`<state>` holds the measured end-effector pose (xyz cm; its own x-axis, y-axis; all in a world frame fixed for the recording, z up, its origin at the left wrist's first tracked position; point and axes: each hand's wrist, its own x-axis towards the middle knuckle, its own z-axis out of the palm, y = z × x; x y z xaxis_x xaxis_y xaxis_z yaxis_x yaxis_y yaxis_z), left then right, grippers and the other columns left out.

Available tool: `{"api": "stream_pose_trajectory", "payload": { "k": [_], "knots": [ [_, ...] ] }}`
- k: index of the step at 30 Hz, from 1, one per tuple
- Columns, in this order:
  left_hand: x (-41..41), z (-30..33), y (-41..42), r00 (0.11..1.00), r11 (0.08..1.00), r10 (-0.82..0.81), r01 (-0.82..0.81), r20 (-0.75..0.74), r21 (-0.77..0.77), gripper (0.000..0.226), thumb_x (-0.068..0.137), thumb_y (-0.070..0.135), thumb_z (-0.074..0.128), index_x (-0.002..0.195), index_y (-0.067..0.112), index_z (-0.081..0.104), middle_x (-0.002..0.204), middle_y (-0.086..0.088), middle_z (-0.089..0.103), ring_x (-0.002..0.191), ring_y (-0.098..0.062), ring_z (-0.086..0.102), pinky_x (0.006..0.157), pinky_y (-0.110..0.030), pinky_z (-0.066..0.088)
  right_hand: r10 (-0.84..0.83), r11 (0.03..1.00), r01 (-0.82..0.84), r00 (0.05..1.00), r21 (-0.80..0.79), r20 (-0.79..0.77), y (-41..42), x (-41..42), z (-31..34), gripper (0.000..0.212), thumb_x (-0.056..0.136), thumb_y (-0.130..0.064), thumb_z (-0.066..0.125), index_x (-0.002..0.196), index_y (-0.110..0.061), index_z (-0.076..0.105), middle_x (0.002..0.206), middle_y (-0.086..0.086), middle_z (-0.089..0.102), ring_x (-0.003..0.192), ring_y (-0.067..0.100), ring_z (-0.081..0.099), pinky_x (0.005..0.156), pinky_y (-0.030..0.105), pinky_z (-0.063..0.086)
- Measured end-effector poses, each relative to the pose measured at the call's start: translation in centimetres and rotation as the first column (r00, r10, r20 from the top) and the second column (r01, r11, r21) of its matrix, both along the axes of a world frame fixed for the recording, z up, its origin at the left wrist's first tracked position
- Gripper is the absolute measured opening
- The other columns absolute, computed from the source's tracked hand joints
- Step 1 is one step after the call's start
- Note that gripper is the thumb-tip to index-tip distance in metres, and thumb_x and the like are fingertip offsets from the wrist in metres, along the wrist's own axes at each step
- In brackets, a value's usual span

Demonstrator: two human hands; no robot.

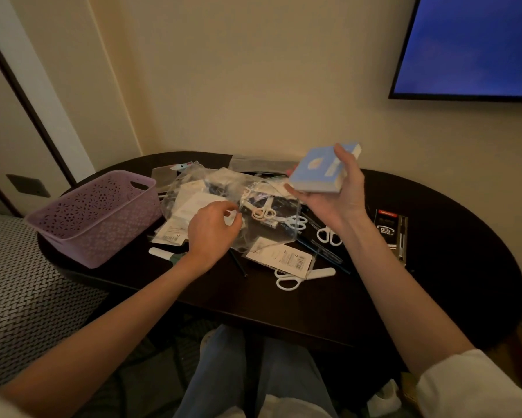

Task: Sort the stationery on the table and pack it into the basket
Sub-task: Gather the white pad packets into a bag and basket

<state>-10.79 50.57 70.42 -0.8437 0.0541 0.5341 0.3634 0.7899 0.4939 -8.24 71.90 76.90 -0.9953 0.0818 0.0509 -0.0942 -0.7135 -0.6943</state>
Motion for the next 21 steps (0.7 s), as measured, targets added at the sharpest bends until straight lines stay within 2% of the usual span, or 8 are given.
{"api": "stream_pose_trajectory", "payload": {
  "k": [3, 6, 8, 10, 12, 14, 17, 21],
  "knots": [
    [0.4, -0.2, 0.0, 0.999, 0.999, -0.037, 0.038, -0.015, 0.016, 0.025, 0.088, 0.029, 0.066, 0.108, 0.014, 0.070, 0.105, -0.001, 0.071, 0.094, -0.013, 0.066, 0.076, -0.034, 0.054, 0.030, 0.999, -0.028, 0.997, -0.040, 0.067, -1.3, 0.5, -1.1, 0.048, 0.084, -0.032, 0.058, 0.126, -0.010, 0.048, 0.129, 0.022, 0.052, 0.126, 0.042, 0.048, 0.104, 0.056, 0.040],
    [1.2, 0.0, 0.3, 0.991, 0.986, -0.122, 0.126, -0.047, 0.107, 0.016, 0.090, 0.027, 0.065, 0.098, 0.015, 0.072, 0.093, 0.003, 0.071, 0.083, -0.010, 0.065, 0.071, -0.037, 0.056, -0.034, 0.999, 0.031, 0.992, 0.023, 0.122, -2.3, 1.0, -1.9, 0.024, 0.094, -0.029, 0.045, 0.110, -0.014, 0.053, 0.113, 0.017, 0.059, 0.115, 0.036, 0.056, 0.100, 0.052, 0.045],
    [1.8, 0.5, 0.7, 0.974, 0.941, -0.206, 0.170, 0.096, 0.294, 0.023, 0.095, 0.030, 0.059, 0.091, 0.011, 0.072, 0.085, 0.002, 0.072, 0.076, -0.012, 0.066, 0.068, -0.035, 0.057, -0.101, 0.987, 0.081, 0.985, 0.137, 0.143, -2.7, 1.1, -2.5, 0.016, 0.095, -0.028, 0.046, 0.101, -0.016, 0.054, 0.099, 0.011, 0.062, 0.099, 0.025, 0.060, 0.088, 0.042, 0.049],
    [2.5, 1.4, 1.2, 0.866, 0.785, -0.386, 0.127, 0.318, 0.607, 0.037, 0.099, 0.037, 0.050, 0.098, 0.005, 0.069, 0.084, -0.007, 0.074, 0.072, -0.018, 0.067, 0.062, -0.031, 0.056, -0.135, 0.967, 0.097, 0.979, 0.236, 0.153, -3.0, 1.2, -3.0, 0.011, 0.095, -0.026, 0.047, 0.095, -0.018, 0.054, 0.091, 0.006, 0.063, 0.087, 0.018, 0.059, 0.075, 0.032, 0.046],
    [3.0, 2.1, 1.6, 0.742, 0.620, -0.545, 0.044, 0.390, 0.783, 0.042, 0.100, 0.041, 0.045, 0.105, 0.004, 0.064, 0.089, -0.013, 0.074, 0.073, -0.021, 0.068, 0.061, -0.028, 0.055, -0.128, 0.948, 0.073, 0.979, 0.310, 0.161, -3.1, 1.1, -3.6, 0.008, 0.095, -0.023, 0.048, 0.096, -0.019, 0.055, 0.091, 0.005, 0.064, 0.085, 0.016, 0.059, 0.070, 0.030, 0.046],
    [3.3, 2.3, 1.7, 0.703, 0.567, -0.595, 0.022, 0.390, 0.824, 0.038, 0.099, 0.038, 0.048, 0.109, 0.004, 0.062, 0.091, -0.014, 0.074, 0.076, -0.021, 0.070, 0.065, -0.027, 0.056, -0.109, 0.922, 0.038, 0.980, 0.385, 0.164, -3.2, 1.1, -4.1, 0.010, 0.095, -0.022, 0.051, 0.101, -0.018, 0.057, 0.098, 0.007, 0.065, 0.090, 0.018, 0.062, 0.071, 0.032, 0.049],
    [3.3, 2.0, 1.7, 0.708, 0.520, -0.590, -0.035, 0.389, 0.853, 0.030, 0.097, 0.025, 0.057, 0.111, -0.002, 0.061, 0.082, -0.011, 0.071, 0.073, -0.017, 0.070, 0.067, -0.025, 0.058, -0.096, 0.874, 0.000, 0.980, 0.485, 0.172, -2.7, 1.2, -4.9, 0.023, 0.092, -0.020, 0.057, 0.114, -0.012, 0.059, 0.112, 0.012, 0.066, 0.105, 0.026, 0.063, 0.084, 0.040, 0.053],
    [3.2, 1.3, 1.3, 0.746, 0.582, -0.538, -0.007, 0.392, 0.813, 0.023, 0.096, 0.021, 0.058, 0.097, 0.000, 0.068, 0.070, -0.005, 0.069, 0.066, -0.015, 0.065, 0.066, -0.025, 0.058, -0.051, 0.841, -0.080, 0.973, 0.535, 0.225, -1.1, 1.5, -5.3, 0.025, 0.089, -0.031, 0.062, 0.108, -0.014, 0.063, 0.104, 0.013, 0.067, 0.093, 0.027, 0.066, 0.082, 0.043, 0.054]
  ]
}}
